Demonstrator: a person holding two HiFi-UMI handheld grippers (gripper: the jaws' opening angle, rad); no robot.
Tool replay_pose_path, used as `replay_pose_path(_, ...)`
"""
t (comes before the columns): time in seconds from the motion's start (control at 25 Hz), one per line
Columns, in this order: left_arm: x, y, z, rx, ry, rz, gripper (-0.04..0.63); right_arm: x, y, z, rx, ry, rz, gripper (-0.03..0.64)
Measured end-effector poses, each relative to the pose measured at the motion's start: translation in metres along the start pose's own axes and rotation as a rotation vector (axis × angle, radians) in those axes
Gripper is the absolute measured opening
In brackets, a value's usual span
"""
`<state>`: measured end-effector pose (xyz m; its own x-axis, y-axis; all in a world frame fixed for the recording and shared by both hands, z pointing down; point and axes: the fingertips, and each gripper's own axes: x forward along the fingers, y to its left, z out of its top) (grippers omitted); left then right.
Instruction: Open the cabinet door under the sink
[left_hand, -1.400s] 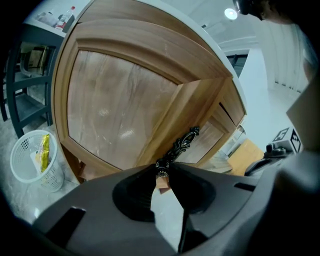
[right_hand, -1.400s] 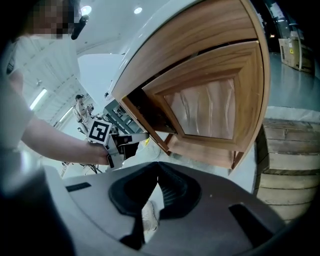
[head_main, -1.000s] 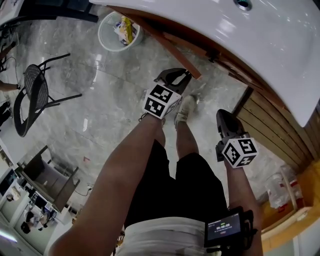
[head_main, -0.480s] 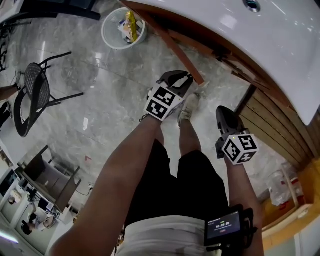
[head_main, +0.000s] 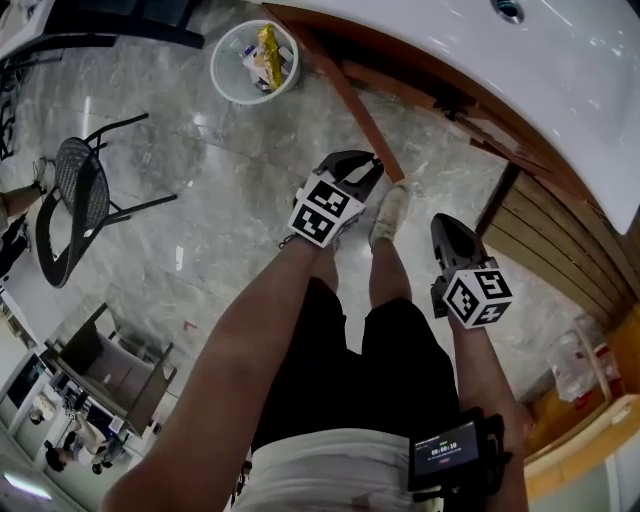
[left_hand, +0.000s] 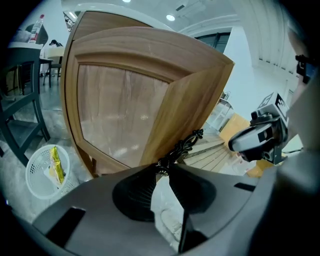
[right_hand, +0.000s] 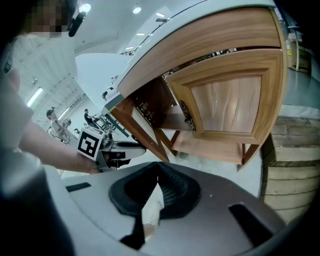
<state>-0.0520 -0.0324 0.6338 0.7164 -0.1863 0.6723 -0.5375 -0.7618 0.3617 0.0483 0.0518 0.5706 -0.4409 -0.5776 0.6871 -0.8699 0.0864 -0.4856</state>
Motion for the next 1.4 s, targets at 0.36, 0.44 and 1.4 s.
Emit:
replay_pose_path(0.36, -0.028, 0.009, -0.015, 0.001, 0.016, -0.018, 0.083, 0.008, 0.026, 0.002, 0.008, -0.018, -0.016, 0.014)
replay_pose_path(0.44, -0.035, 0.012, -0.019, 0.002, 0.021, -0.021, 0.081, 0.01, 0.03, 0.004, 0.009, -0.026, -0.023, 0.014)
replay_pose_path(1.4, -0.116, 0.083, -0.066, 0.129, 0.114, -0.002, 0.064, 0.033, 0.086, -0.005, -0.013, -0.01, -0.022, 0.014)
